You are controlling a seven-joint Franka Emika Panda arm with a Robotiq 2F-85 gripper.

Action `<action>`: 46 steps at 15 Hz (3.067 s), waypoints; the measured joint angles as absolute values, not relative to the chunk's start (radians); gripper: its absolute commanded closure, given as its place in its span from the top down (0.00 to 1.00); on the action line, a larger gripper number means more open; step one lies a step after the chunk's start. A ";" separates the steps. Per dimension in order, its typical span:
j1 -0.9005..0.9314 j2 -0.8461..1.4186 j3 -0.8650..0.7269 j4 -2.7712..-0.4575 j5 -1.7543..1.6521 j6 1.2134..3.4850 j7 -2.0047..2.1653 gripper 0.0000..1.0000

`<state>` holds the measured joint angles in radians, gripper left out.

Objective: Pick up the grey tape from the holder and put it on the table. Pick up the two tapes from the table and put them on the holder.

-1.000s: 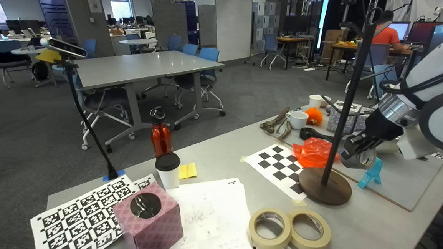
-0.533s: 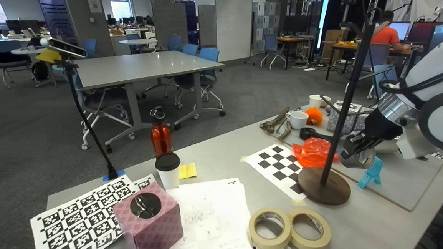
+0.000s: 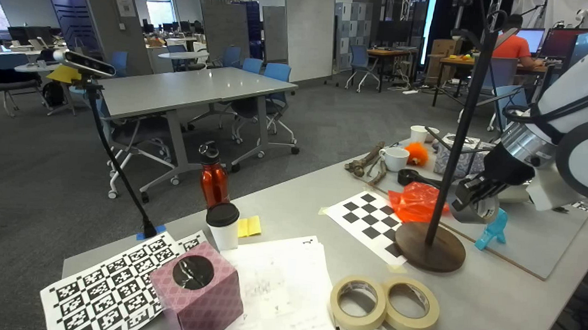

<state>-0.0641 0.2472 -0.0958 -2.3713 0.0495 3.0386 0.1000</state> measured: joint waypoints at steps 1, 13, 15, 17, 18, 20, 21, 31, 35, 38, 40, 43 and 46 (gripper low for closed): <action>-0.064 0.246 -0.096 -2.371 0.049 3.035 0.100 0.06; -0.063 0.220 -0.104 -2.372 0.036 2.999 0.100 0.06; -0.061 0.219 -0.106 -2.372 0.030 2.999 0.100 0.06; -0.058 0.218 -0.109 -2.372 0.023 2.997 0.102 0.06; -0.053 0.217 -0.112 -2.372 0.017 2.997 0.106 0.06; -0.043 0.211 -0.119 -2.376 -0.001 2.994 0.120 0.06; -0.039 0.207 -0.121 -2.377 -0.009 2.988 0.127 0.06; -0.030 0.161 -0.125 -2.391 -0.079 2.945 0.207 0.06; -0.029 0.148 -0.138 -2.393 -0.145 2.945 0.269 0.06; -0.029 0.138 -0.147 -2.394 -0.188 2.945 0.308 0.06; -0.029 0.133 -0.149 -2.394 -0.211 2.945 0.330 0.06; -0.029 0.123 -0.149 -2.397 -0.240 2.945 0.359 0.06; -0.029 0.103 -0.150 -2.410 -0.261 2.940 0.383 0.06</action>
<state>-0.0285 0.1028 -0.1500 -2.4103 -0.2608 2.9396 0.3835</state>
